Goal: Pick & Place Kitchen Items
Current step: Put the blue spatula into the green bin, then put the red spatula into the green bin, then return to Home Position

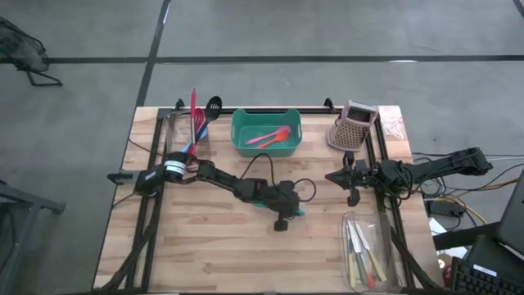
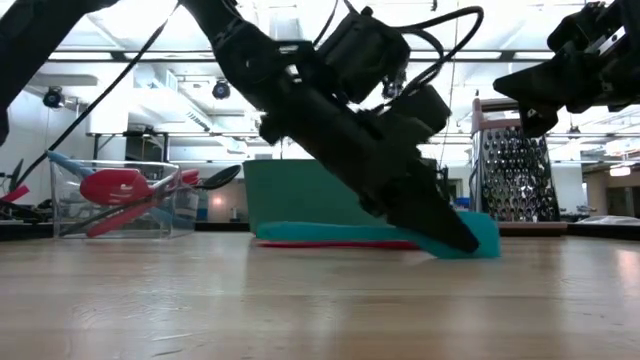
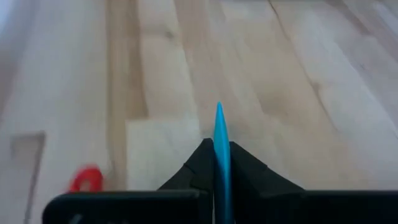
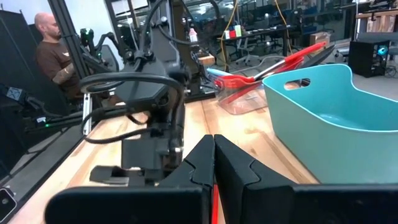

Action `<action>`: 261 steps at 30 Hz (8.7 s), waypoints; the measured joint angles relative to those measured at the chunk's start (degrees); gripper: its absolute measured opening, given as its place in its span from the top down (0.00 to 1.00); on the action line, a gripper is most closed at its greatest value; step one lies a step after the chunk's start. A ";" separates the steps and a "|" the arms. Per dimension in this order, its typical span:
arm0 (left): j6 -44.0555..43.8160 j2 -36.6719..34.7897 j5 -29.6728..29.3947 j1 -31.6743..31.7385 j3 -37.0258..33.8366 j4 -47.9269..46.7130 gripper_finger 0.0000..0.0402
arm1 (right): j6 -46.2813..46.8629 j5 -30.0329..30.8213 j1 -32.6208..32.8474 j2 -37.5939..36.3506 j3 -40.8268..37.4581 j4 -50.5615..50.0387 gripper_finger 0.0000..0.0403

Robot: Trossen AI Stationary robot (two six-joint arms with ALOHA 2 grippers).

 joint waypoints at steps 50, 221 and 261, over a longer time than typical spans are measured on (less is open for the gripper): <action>16.75 -22.42 -12.04 27.23 -0.21 -8.17 0.92 | 0.00 0.02 0.00 -0.01 0.00 0.04 0.98; -0.19 -105.63 -24.81 -12.44 -62.78 -14.69 0.98 | -0.01 0.04 -0.02 0.01 0.01 0.02 0.98; 7.58 -126.55 -29.34 -12.33 -73.30 -27.57 0.95 | 0.00 0.35 0.00 0.01 0.00 -0.07 0.98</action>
